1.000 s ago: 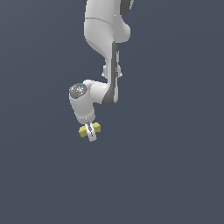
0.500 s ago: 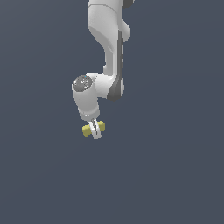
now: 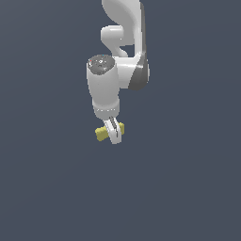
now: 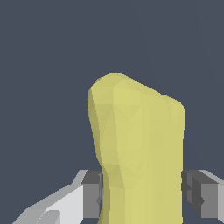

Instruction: Pick up the object and move it to a goal position.

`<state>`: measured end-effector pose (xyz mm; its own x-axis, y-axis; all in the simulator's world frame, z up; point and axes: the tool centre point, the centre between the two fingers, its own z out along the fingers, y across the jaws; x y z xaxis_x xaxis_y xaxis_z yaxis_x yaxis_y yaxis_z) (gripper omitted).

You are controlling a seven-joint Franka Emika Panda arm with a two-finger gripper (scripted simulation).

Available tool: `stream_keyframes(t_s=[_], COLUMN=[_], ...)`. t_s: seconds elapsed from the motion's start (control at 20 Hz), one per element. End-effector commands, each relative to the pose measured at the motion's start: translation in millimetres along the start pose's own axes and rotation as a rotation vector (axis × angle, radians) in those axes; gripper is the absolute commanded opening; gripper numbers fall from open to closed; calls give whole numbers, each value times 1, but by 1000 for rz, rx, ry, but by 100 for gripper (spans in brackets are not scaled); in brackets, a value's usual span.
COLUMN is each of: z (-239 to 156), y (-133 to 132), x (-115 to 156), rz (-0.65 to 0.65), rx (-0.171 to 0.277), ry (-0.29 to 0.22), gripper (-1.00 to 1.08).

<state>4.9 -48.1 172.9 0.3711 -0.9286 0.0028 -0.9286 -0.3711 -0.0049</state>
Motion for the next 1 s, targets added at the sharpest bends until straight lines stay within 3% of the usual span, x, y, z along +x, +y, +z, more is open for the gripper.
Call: stream_keyframes(t_s=[0.0,0.5,0.95], z=[-27,-129,-196], y=[-11,-55,-87], x=[-12,-56,-86], rz=[1,0,-1], rx=[-1,-3,-4], ry=[1,1,0], gripper=[-100,-100,-100])
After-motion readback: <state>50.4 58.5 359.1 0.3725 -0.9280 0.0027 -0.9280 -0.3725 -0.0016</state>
